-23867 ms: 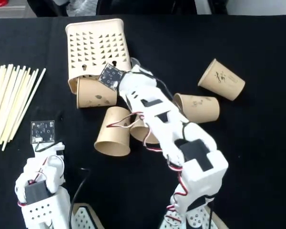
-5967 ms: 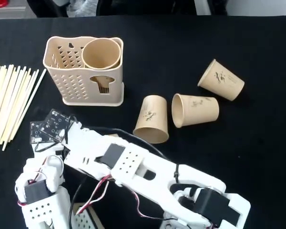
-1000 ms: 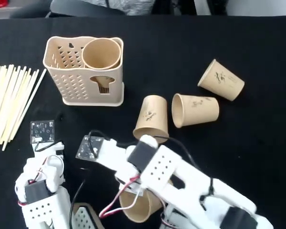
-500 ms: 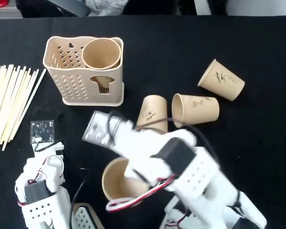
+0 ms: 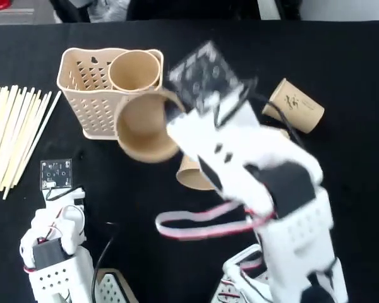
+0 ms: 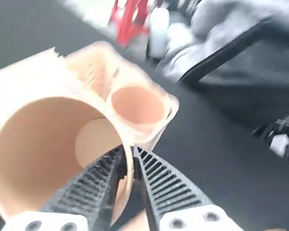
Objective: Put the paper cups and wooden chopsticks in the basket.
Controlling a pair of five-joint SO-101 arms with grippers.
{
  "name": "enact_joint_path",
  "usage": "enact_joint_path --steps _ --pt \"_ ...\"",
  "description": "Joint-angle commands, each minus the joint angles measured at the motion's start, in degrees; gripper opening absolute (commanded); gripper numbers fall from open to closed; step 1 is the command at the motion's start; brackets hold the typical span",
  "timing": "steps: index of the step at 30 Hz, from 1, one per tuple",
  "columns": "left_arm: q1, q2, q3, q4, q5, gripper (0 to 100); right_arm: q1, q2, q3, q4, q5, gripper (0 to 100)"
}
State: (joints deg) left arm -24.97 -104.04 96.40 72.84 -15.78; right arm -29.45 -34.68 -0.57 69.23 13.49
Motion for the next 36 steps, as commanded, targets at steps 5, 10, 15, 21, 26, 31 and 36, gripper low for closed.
enact_joint_path --steps 5,10,15,21,26,31,36 --pt "0.31 -0.18 1.01 0.26 -0.26 3 5.71 19.74 -22.55 -4.22 -4.92 1.1" --pt "0.31 -0.18 1.01 0.26 -0.26 3 5.36 34.59 -42.51 2.81 -6.95 1.1" --pt "0.31 -0.18 1.01 0.26 -0.26 3 4.66 46.81 -61.14 15.47 -8.70 1.1" --pt "0.31 -0.18 1.01 0.26 -0.26 3 4.66 56.31 -76.79 26.81 -9.58 1.1" --pt "0.31 -0.18 1.01 0.26 -0.26 3 4.84 60.35 -78.37 27.78 -9.58 1.1" --pt "0.31 -0.18 1.01 0.26 -0.26 3 4.57 61.32 -78.29 26.90 -9.58 1.1" --pt "0.31 -0.18 1.01 0.26 -0.26 3 4.84 61.41 -78.20 24.70 -9.41 1.1"
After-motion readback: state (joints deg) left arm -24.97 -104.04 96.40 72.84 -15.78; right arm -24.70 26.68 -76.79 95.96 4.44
